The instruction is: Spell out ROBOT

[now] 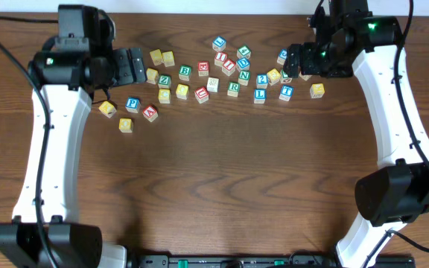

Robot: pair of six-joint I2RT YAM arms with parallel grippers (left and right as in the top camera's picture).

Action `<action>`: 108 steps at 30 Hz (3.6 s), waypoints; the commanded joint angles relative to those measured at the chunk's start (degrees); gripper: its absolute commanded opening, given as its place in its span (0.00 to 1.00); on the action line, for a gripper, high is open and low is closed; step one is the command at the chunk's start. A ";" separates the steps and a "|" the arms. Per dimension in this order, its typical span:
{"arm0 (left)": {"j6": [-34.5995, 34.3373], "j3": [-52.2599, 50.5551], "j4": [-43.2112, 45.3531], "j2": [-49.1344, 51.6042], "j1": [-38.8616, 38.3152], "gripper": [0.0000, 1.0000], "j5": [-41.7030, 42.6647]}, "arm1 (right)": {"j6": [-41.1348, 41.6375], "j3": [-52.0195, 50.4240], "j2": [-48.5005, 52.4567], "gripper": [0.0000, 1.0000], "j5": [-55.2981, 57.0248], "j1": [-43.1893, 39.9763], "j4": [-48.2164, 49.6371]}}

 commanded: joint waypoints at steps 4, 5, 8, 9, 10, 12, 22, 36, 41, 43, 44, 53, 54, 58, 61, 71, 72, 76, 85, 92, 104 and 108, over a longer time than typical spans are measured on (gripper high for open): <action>-0.35 1.84 -1.07 4.42 -0.52 0.96 0.35 | 0.44 1.53 0.79 0.99 -2.08 0.44 2.29; -0.35 1.64 -1.07 4.70 -0.52 0.96 0.35 | 0.44 1.53 0.79 0.99 -2.49 0.52 2.58; -2.60 0.87 -0.87 5.46 -0.52 0.96 0.37 | 0.46 1.53 0.79 0.99 -2.62 0.59 3.74; -3.08 0.70 -0.87 5.60 -0.52 0.96 0.37 | 0.48 1.49 0.81 0.99 -2.62 0.59 4.00; -3.15 0.70 -0.94 5.73 -0.52 0.97 0.35 | 0.48 1.46 0.81 0.99 -2.62 0.59 4.15; -4.09 0.70 -1.03 6.19 -0.52 0.96 0.35 | 0.92 1.42 0.81 0.99 -2.56 0.59 4.28; -5.51 0.70 -0.85 10.80 -4.50 0.82 0.26 | 1.99 1.11 2.56 0.99 -2.58 0.59 3.43; -9.99 8.68 5.46 20.31 -17.25 0.75 -2.29 | 7.34 0.85 2.58 0.99 2.19 -0.96 1.88; -9.51 23.52 -0.11 30.60 -21.66 0.74 -4.37 | 7.30 0.85 2.58 0.99 2.14 -4.94 -1.79; -9.53 25.57 -0.02 32.39 -23.43 0.75 -5.53 | 7.26 0.85 2.58 0.99 2.16 -5.88 -2.86; -9.55 25.57 0.68 32.57 -24.30 0.74 -5.53 | 7.26 0.85 2.58 0.99 2.16 -5.97 -3.10; -10.95 25.57 4.11 33.38 -28.15 0.74 -5.53 | 7.28 0.79 2.58 0.99 2.19 -5.81 -3.26; -11.10 25.57 4.85 33.77 -28.48 0.73 -5.51 | 7.28 0.79 2.58 0.99 2.21 -5.81 -3.23; -11.54 25.57 7.32 35.89 -29.53 0.74 -5.53 | 7.28 0.76 2.58 0.99 2.64 -5.81 -3.41; -11.56 25.57 8.41 38.32 -29.68 0.73 -5.53 | 6.84 0.76 2.58 0.99 3.02 -5.81 -4.11; -11.52 25.46 9.57 45.22 -29.73 0.68 -8.59 | 6.84 0.74 2.58 0.99 3.04 -5.81 -4.20; -11.52 25.46 9.66 45.37 -29.73 0.67 -8.59 | 6.84 0.74 2.58 0.99 3.04 -5.81 -4.17; -11.54 25.46 9.92 46.60 -29.70 0.63 -8.57 | 6.84 0.74 2.58 0.99 3.02 -5.81 -4.24; -11.47 25.33 10.51 48.33 -29.73 0.58 -8.57 | 6.84 0.74 2.58 0.99 3.04 -5.81 -4.50; -11.50 24.15 10.99 48.35 -29.73 0.49 -9.40 | 6.36 0.74 2.58 0.99 3.08 -5.81 -5.03; -11.47 24.09 11.41 48.28 -29.66 0.28 -10.08 | 6.40 0.74 2.58 0.99 4.15 -5.81 -4.96; -11.45 24.11 10.47 47.12 -29.66 0.29 -10.08 | 6.38 0.74 2.58 0.99 4.33 -5.81 -4.96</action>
